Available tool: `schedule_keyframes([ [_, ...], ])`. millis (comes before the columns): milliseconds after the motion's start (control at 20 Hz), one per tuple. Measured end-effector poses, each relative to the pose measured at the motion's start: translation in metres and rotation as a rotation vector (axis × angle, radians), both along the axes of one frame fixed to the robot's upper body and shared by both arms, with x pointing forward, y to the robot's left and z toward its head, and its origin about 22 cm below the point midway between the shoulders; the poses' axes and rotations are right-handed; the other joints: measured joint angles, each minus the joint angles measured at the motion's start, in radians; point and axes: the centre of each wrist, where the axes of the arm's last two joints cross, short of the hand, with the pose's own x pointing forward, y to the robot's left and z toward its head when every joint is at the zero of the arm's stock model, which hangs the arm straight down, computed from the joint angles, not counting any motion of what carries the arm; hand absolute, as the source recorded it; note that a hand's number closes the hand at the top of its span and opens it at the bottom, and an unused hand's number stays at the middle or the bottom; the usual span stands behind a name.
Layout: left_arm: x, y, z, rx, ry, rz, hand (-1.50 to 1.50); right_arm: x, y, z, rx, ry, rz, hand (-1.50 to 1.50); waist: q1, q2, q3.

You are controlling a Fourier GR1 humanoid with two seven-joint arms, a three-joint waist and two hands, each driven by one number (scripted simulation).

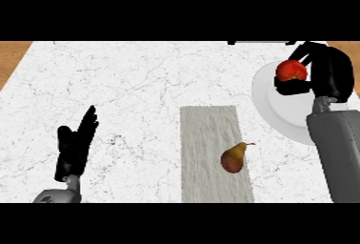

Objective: Pick the tomato from the placemat and place it in the plate

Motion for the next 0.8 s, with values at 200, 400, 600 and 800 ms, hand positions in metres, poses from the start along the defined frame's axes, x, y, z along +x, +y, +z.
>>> schedule_keyframes([
  [200,0.000,-0.004,-0.001,-0.002,-0.005,-0.008,0.00,0.010,-0.025,-0.007,0.003,0.033,-0.026,1.50,0.002,0.000,0.000],
  [400,0.000,-0.003,0.000,0.003,-0.007,-0.010,0.00,0.021,-0.054,-0.022,-0.006,0.080,-0.055,1.50,0.008,0.003,0.000],
  [600,0.002,-0.002,0.002,0.000,-0.006,-0.013,0.00,0.026,-0.073,-0.040,0.007,0.190,-0.055,1.50,0.012,0.004,0.000],
  [800,0.002,-0.009,0.004,0.005,-0.008,-0.019,0.00,0.029,-0.086,-0.058,0.060,0.308,-0.024,1.50,0.018,0.007,0.001],
])
